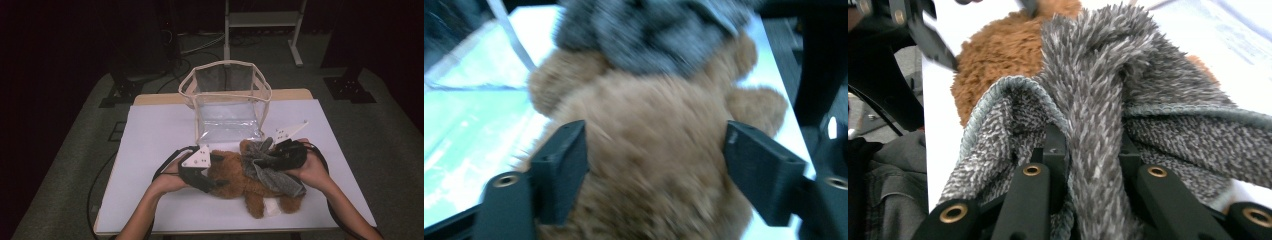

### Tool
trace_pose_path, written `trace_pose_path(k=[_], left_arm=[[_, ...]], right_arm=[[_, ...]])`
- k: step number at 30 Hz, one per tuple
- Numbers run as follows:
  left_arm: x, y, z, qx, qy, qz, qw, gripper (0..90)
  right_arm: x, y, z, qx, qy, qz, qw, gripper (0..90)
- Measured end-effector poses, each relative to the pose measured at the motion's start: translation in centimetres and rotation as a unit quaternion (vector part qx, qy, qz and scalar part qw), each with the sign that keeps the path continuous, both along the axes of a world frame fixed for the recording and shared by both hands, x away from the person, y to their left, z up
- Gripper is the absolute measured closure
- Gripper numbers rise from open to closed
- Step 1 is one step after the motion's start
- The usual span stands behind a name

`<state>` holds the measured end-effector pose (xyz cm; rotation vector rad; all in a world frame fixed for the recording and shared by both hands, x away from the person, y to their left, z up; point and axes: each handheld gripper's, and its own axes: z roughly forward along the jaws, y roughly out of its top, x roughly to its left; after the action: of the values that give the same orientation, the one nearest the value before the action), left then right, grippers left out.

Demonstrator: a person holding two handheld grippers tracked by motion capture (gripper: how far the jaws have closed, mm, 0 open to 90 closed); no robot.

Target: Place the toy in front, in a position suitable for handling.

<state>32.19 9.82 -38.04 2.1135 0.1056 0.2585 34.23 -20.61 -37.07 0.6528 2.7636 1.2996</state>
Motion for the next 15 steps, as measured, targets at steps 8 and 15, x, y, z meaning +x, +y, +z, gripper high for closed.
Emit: trace_pose_path(k=[8, 15], left_arm=[[-0.5, -1.6, -0.5, 0.031, 0.009, -0.025, 0.9992, 26.2], [-0.5, -1.2, -0.5, 0.030, 0.012, -0.020, 0.9993, 29.6]], right_arm=[[-3.2, -0.8, 0.1, 0.018, -0.003, 0.025, 0.9995, 74.9], [-0.9, -2.0, 1.8, 0.029, -0.023, -0.013, 0.9992, 74.7]])
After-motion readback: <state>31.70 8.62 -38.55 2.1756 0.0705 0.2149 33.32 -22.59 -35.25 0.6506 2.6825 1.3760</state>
